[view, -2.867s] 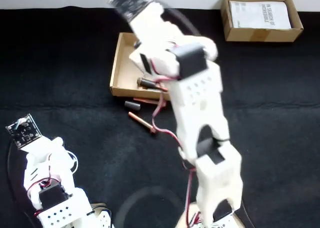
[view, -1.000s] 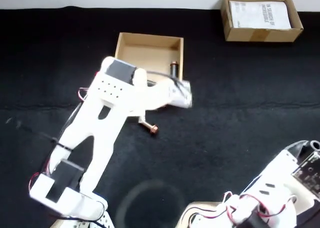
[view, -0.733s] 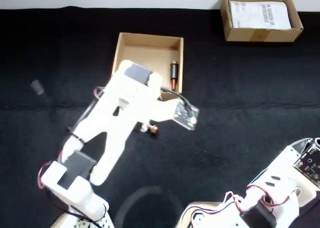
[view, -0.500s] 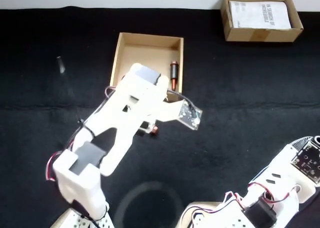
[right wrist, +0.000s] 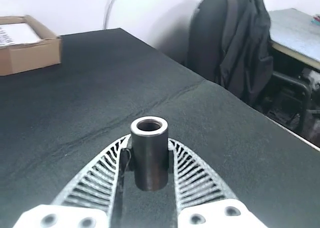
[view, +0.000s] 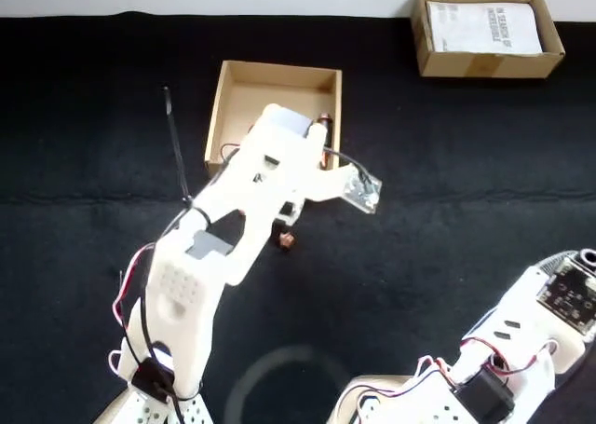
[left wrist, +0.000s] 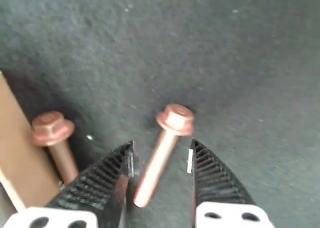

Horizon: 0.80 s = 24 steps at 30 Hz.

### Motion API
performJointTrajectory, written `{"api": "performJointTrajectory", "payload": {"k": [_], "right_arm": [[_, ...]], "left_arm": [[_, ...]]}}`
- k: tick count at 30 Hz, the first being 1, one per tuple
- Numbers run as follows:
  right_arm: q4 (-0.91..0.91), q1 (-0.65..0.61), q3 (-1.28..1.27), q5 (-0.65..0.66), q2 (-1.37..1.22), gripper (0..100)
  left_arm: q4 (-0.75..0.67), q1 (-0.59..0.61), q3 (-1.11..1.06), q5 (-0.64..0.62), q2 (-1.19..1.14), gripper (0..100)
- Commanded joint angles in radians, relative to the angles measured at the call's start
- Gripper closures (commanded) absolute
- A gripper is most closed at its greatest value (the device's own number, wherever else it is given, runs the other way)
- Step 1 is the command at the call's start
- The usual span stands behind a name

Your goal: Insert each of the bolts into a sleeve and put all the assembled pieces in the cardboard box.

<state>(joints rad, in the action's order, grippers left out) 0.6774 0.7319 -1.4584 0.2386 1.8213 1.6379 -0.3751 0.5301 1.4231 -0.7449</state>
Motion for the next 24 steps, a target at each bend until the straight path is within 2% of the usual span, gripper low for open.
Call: {"api": "performJointTrajectory", "payload": {"k": [1,7,9,11,12,18,24], "right_arm": [[-0.022,-0.031,0.005,0.026,0.010,99.1],[-0.025,-0.031,0.005,0.026,0.010,99.1],[-0.053,-0.031,0.005,0.025,0.010,99.1],[-0.096,-0.030,-0.015,0.025,0.010,99.1],[-0.127,-0.030,-0.028,0.025,0.010,99.1],[-0.216,-0.027,-0.065,0.025,0.010,99.1],[-0.216,-0.030,-0.067,0.025,0.010,99.1]], "left_arm": [[0.044,0.010,0.102,0.117,-0.044,83],[0.103,0.024,0.148,0.110,-0.087,84],[0.109,0.031,0.148,0.110,-0.088,89],[0.110,0.031,0.148,0.109,-0.090,99],[0.110,0.031,0.148,0.098,-0.091,99],[0.117,0.024,0.148,-0.106,-0.090,99],[0.117,-0.005,0.096,-0.235,-0.087,99]]}}
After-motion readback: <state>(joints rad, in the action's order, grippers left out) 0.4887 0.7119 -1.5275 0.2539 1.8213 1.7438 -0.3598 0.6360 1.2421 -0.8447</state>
